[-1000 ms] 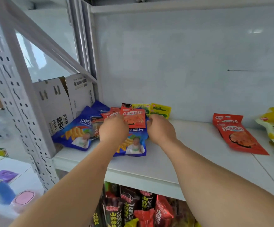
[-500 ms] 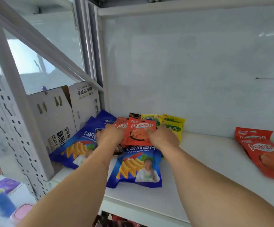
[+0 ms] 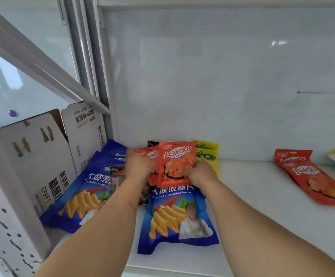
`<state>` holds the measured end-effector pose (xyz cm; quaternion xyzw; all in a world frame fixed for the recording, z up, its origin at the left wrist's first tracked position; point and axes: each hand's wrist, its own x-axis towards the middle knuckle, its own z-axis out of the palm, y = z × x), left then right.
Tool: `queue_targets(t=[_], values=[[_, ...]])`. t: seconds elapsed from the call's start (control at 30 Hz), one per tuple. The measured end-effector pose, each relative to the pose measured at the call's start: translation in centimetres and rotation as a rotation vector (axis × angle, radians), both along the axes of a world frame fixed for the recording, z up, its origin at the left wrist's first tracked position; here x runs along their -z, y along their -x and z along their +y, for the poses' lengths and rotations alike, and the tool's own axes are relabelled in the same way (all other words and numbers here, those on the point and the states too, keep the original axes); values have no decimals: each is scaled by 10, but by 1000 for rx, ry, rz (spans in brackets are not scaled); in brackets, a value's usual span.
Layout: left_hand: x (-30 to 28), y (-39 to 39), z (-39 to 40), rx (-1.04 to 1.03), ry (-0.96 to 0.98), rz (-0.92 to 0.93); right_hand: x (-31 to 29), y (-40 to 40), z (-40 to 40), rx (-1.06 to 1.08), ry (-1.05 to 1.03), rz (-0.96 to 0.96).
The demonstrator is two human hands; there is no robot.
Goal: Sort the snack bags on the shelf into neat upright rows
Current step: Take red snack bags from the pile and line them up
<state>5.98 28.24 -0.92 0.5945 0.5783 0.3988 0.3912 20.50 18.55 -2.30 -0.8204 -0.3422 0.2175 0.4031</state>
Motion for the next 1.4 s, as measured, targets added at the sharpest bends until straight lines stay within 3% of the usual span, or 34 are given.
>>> queue_targets(t=[0.07,0.13,0.27,0.37,0.53,0.67,0.83,0.97,1.23,1.4], values=[[1,-5,6,3,12,-110,0,-3,-4,26,-70,77],[-2,-9,10,-14,44,-50,1,-6,-7,61,-121,137],[2,-20,22,69,169,541,-1,-7,-15,125,-171,161],[8,-24,23,137,163,667,1,-5,-16,168,-167,176],[9,-23,17,119,67,522,12,-9,-9,197,-174,188],[3,-24,8,128,-125,156,8,-7,-15,229,-243,242],[-6,-27,6,96,53,-232,-2,-13,-38,225,-423,311],[-21,-31,-11,187,161,-489,-12,-29,-66,222,-502,353],[-41,-65,-85,330,14,-487,-2,-85,-151,259,-529,350],[-42,-101,-163,411,-50,-302,12,-132,-219,266,-546,373]])
